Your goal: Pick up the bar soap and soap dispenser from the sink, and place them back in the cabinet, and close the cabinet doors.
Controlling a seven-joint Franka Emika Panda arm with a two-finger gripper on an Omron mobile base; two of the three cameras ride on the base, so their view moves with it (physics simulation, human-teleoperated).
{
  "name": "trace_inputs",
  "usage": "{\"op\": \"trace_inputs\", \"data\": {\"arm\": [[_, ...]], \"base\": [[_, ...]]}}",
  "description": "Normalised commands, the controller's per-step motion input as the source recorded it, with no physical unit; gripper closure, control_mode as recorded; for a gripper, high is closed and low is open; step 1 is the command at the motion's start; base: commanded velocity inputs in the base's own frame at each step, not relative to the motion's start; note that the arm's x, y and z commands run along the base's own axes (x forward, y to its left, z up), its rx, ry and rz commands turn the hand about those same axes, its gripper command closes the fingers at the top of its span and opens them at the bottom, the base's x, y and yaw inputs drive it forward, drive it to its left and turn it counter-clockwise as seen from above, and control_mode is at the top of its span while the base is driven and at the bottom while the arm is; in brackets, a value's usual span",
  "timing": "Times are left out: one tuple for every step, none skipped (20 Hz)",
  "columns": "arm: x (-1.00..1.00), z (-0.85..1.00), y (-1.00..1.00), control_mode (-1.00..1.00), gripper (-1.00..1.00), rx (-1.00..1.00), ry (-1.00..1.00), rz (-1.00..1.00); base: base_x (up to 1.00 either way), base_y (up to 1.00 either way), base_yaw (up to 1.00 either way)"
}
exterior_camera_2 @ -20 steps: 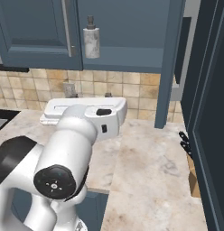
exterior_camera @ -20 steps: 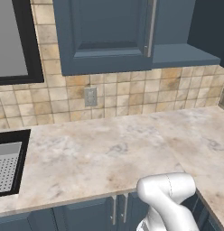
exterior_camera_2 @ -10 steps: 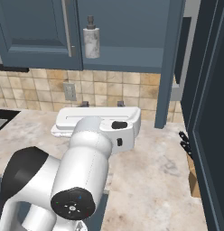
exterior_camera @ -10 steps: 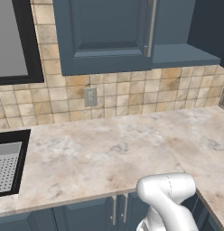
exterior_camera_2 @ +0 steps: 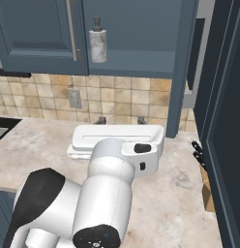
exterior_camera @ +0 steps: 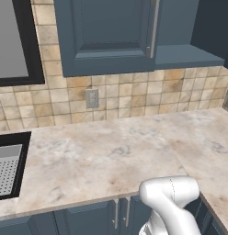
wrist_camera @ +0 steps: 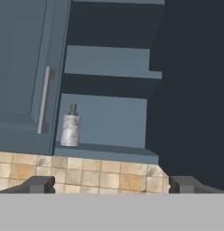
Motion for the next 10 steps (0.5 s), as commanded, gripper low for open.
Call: {"op": "trace_inputs", "data": {"arm": [[0.00, -0.11, -0.13, -1.00, -1.00, 0.00, -0.05, -0.05], [0.00, -0.06, -0.15, -1.00, -1.00, 0.00, -0.03, -0.07], [0.00, -0.07, -0.15, -1.00, -1.00, 0.00, -0.03, -0.07], [0.00, -0.09, -0.19, -1.00, -1.00, 0.00, -0.02, -0.08], [0.00, -0.05, -0.19, -1.00, -1.00, 0.00, 0.00, -0.09], [0.00, -0.06, -0.19, -1.00, -1.00, 0.00, 0.00, -0.09], [0.00, -0.05, -0.19, -1.00, -1.00, 0.00, 0.00, -0.09], [0.00, -0.08, -0.19, -1.00, -1.00, 0.00, 0.00, -0.11], [0.00, -0.06, -0.19, -1.00, -1.00, 0.00, 0.00, -0.11], [0.00, -0.05, -0.17, -1.00, -1.00, 0.00, 0.00, -0.11]], "base": [[0.00, 0.00, 0.00], [0.00, 0.00, 0.00], [0.00, 0.00, 0.00], [0.00, 0.00, 0.00], [0.00, 0.00, 0.00], [0.00, 0.00, 0.00], [0.00, 0.00, 0.00], [0.00, 0.00, 0.00], [0.00, 0.00, 0.00], [0.00, 0.00, 0.00]]}}
